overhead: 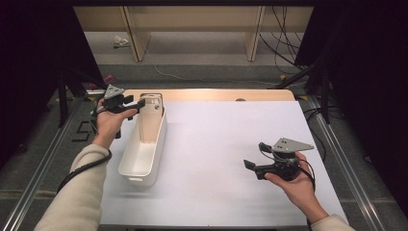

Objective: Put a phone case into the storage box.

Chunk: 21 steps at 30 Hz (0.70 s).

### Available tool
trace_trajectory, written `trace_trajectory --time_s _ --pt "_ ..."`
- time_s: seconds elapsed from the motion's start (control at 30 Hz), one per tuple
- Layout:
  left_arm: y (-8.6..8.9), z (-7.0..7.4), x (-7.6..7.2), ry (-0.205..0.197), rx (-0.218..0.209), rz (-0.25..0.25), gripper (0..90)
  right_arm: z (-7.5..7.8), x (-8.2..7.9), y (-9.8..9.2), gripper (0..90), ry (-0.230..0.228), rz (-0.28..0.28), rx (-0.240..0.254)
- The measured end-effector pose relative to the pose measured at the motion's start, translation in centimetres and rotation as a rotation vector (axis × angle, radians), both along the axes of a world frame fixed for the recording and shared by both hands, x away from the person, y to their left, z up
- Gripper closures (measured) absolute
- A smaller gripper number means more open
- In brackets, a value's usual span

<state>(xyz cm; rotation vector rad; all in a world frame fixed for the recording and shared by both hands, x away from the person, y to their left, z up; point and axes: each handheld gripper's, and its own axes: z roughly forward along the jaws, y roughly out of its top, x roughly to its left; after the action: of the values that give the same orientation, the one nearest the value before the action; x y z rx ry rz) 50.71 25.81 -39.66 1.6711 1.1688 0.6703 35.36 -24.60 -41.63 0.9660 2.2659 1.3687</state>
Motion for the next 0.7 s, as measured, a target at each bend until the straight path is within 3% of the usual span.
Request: trace_trajectory --time_s 0.13,0.23,0.43,0.6,0.7 --pt "0.1 0.6 -1.2 0.022 -0.024 0.032 24.4 0.0 0.0 0.0 17.2 0.002 0.001 -0.002" --pt "0.2 0.9 -1.9 0.015 -0.033 0.009 25.6 0.0 0.0 0.0 17.2 0.002 0.001 -0.003" --pt "-0.2 1.5 -3.7 0.006 0.007 -0.029 14.5 0.0 0.0 0.0 17.1 0.003 0.000 -0.003" --pt "-0.5 1.4 -5.4 0.019 -0.020 -0.054 6.5 0.0 0.0 0.0 17.1 0.004 0.000 -0.003" --pt "-0.7 1.3 -6.3 0.014 -0.010 -0.060 3.6 0.0 0.0 0.0 17.1 0.005 0.000 -0.004"
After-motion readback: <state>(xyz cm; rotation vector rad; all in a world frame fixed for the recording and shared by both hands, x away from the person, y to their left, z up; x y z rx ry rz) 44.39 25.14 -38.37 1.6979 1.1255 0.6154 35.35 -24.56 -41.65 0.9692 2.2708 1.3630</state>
